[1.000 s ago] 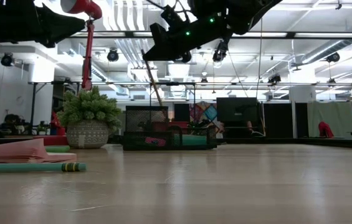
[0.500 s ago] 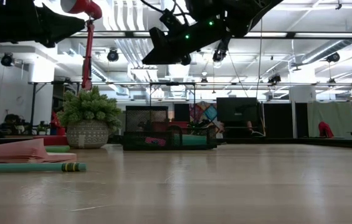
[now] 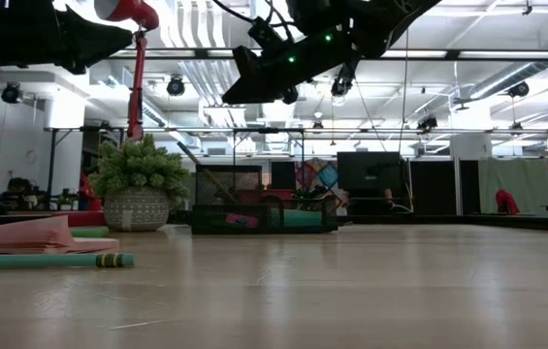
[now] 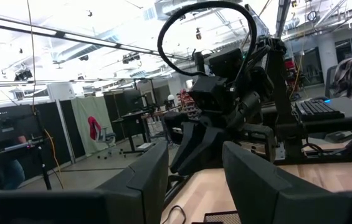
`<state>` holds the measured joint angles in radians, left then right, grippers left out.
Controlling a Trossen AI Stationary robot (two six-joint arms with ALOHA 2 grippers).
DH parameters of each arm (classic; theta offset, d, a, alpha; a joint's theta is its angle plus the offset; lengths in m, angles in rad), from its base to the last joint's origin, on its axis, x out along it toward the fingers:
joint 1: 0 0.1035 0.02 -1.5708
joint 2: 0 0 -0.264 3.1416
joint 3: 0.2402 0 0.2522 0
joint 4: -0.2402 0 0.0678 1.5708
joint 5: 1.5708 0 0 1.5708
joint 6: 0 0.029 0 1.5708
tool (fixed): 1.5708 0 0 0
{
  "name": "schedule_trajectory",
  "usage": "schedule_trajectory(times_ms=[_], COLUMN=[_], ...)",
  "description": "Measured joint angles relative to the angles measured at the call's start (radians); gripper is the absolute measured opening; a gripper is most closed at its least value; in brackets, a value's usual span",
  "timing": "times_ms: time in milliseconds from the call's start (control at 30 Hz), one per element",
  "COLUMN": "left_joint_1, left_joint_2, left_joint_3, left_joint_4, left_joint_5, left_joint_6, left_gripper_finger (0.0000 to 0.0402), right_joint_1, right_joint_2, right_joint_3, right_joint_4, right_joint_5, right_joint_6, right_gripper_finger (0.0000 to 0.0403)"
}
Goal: Pick and place office supplies into organizer
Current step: Put the blue pencil into the desk organizer
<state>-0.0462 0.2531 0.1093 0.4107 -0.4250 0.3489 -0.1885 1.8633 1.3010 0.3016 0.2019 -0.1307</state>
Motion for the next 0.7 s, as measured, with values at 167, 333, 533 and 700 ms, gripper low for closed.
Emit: schedule_trajectory(times_ms=[167, 333, 533, 700], left_joint_1=[0.000, 0.000, 0.000, 0.000], left_joint_2=[0.000, 0.000, 0.000, 0.000], left_joint_3=[0.000, 0.000, 0.000, 0.000], left_joint_4=[0.000, 0.000, 0.000, 0.000], left_joint_5=[0.000, 0.000, 0.000, 0.000], left_joint_6=[0.000, 0.000, 0.000, 0.000], left_gripper_finger=[0.0139, 0.0139, 0.0139, 0.0139], right_joint_1=[0.003, 0.018, 0.071, 0.148], right_joint_2=[0.000, -0.001, -0.001, -0.001], right_joint_3=[0.000, 0.000, 0.000, 0.000], right_joint_4=[-0.004, -0.046, -0.119, -0.134], right_joint_5=[-0.001, -0.047, -0.123, -0.123], right_joint_6=[0.005, 0.046, 0.036, 0.035], right_gripper_finger=[0.0052, 0.0052, 0.0061, 0.0082])
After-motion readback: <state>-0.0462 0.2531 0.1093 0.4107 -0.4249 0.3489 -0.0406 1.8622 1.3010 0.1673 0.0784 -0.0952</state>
